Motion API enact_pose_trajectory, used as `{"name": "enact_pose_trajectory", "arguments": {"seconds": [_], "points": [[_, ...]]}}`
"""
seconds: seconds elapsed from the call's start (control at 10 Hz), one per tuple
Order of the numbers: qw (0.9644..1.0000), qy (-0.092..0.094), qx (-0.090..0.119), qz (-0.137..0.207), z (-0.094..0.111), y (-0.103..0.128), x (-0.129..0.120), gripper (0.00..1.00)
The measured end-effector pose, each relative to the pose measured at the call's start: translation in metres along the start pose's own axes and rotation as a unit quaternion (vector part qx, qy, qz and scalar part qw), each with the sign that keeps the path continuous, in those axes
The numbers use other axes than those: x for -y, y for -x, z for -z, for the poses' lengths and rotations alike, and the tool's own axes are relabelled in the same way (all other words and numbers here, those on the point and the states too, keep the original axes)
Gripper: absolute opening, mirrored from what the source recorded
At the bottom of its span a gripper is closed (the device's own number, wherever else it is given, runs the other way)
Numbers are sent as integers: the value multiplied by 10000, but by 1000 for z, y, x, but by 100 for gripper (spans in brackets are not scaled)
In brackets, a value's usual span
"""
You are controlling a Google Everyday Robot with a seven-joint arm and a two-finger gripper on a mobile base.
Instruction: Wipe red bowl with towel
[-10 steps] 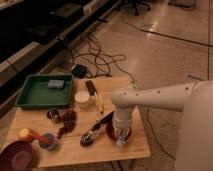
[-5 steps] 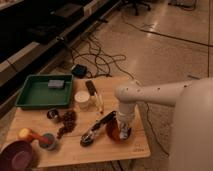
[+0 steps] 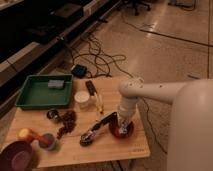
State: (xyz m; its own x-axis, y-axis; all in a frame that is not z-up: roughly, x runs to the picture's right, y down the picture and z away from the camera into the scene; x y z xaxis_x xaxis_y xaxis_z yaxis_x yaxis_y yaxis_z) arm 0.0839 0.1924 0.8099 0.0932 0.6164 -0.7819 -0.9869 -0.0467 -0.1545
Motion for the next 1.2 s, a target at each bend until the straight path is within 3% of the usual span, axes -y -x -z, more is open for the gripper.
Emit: {"name": "enact_pose_trajectory", "arguments": {"seconds": [0.3,0.5,0.8,1.2], "points": [[9992,195,-37,356,10,-5,-30,0],[9985,281,-189,432,9,-12,-38,0],[9977,329,-487,329,3,-38,-23,0],[9985,94,-502,179,7,-57,-5,0]]}}
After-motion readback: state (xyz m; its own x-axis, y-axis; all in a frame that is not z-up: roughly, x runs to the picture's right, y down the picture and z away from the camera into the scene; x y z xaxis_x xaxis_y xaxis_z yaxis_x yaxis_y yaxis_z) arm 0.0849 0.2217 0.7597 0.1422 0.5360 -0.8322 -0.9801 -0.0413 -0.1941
